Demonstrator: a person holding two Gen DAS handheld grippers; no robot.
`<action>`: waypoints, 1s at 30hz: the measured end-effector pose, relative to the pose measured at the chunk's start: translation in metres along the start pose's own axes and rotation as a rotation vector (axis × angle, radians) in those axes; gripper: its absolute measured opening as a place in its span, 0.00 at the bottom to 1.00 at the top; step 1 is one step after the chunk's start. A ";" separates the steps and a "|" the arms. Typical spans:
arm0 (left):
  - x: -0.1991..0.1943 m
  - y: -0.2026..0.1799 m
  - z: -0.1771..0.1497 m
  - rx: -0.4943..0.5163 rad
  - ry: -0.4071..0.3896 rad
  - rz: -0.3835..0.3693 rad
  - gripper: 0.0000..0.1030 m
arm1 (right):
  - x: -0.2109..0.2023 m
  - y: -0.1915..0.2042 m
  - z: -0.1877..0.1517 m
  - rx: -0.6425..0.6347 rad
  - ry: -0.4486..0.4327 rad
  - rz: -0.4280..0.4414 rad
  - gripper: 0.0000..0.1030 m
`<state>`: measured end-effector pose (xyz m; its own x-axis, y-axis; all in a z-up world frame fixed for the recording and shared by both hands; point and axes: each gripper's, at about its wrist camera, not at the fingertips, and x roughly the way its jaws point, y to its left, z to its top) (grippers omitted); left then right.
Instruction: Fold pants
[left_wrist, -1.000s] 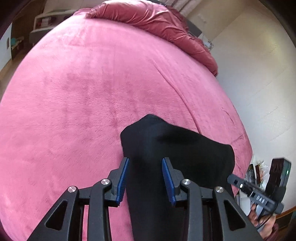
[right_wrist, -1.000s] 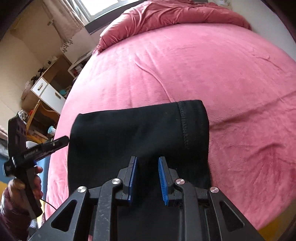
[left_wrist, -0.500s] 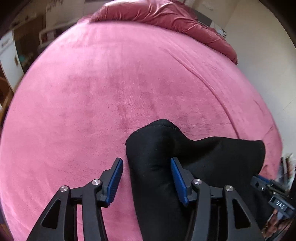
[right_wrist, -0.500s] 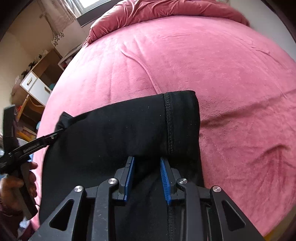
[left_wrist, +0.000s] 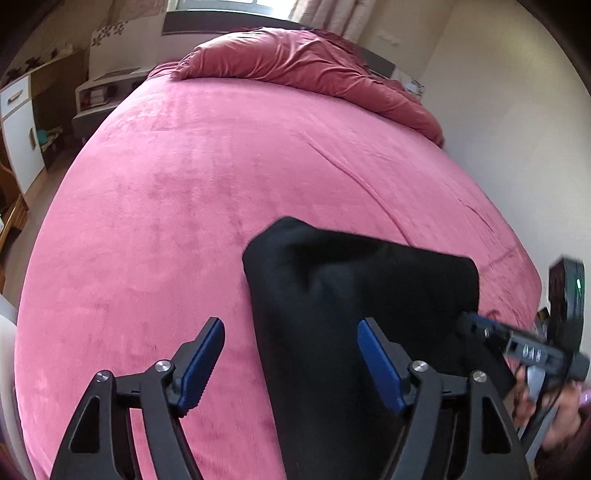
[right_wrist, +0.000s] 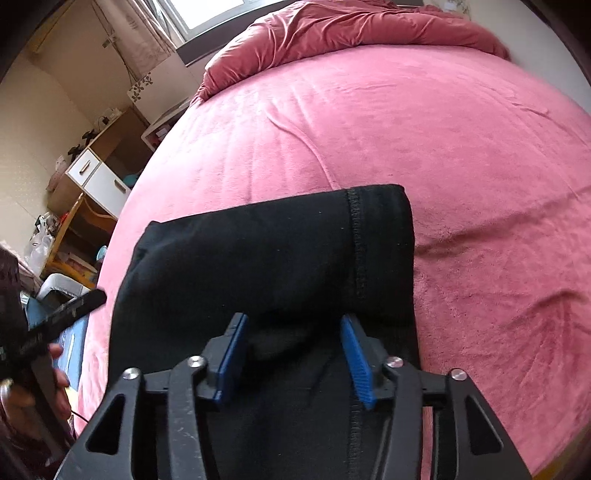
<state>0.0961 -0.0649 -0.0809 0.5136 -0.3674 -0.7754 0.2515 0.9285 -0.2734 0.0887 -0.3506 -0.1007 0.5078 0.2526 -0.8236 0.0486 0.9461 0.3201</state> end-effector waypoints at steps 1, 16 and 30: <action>-0.004 -0.002 -0.006 0.012 -0.004 0.003 0.77 | -0.002 0.001 -0.001 0.000 0.001 0.000 0.55; -0.004 -0.017 -0.032 0.072 0.027 -0.022 0.79 | -0.025 -0.036 -0.010 0.084 0.020 -0.018 0.67; 0.009 -0.016 -0.037 0.067 0.046 -0.050 0.83 | 0.004 -0.060 -0.010 0.118 0.110 0.083 0.73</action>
<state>0.0665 -0.0808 -0.1042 0.4607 -0.4092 -0.7876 0.3311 0.9026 -0.2752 0.0794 -0.4048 -0.1276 0.4173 0.3555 -0.8363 0.1140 0.8926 0.4363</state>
